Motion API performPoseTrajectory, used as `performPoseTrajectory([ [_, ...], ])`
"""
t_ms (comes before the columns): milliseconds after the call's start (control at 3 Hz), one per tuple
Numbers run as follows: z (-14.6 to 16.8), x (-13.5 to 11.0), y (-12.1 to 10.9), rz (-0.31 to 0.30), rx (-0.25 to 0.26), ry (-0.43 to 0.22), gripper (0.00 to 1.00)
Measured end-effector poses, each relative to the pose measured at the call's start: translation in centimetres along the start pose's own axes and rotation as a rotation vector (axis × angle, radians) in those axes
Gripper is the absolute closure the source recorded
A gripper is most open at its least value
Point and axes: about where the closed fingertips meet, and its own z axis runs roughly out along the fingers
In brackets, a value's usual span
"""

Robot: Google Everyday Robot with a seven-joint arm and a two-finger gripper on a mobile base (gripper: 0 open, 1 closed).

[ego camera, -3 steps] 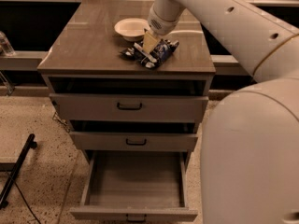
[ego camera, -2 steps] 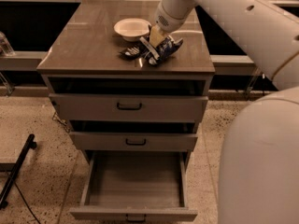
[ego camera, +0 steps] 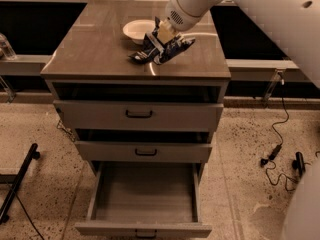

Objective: Place blue chip bag into bottom drawer

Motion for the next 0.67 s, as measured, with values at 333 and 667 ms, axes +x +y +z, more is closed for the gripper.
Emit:
performPoseTrajectory([
  [333,-1.3,0.5,2.3,-0.040,0.001,-0.031,1.00],
  [667,-2.2,0.5,3.8,-0.096,0.069,-0.026,1.00],
])
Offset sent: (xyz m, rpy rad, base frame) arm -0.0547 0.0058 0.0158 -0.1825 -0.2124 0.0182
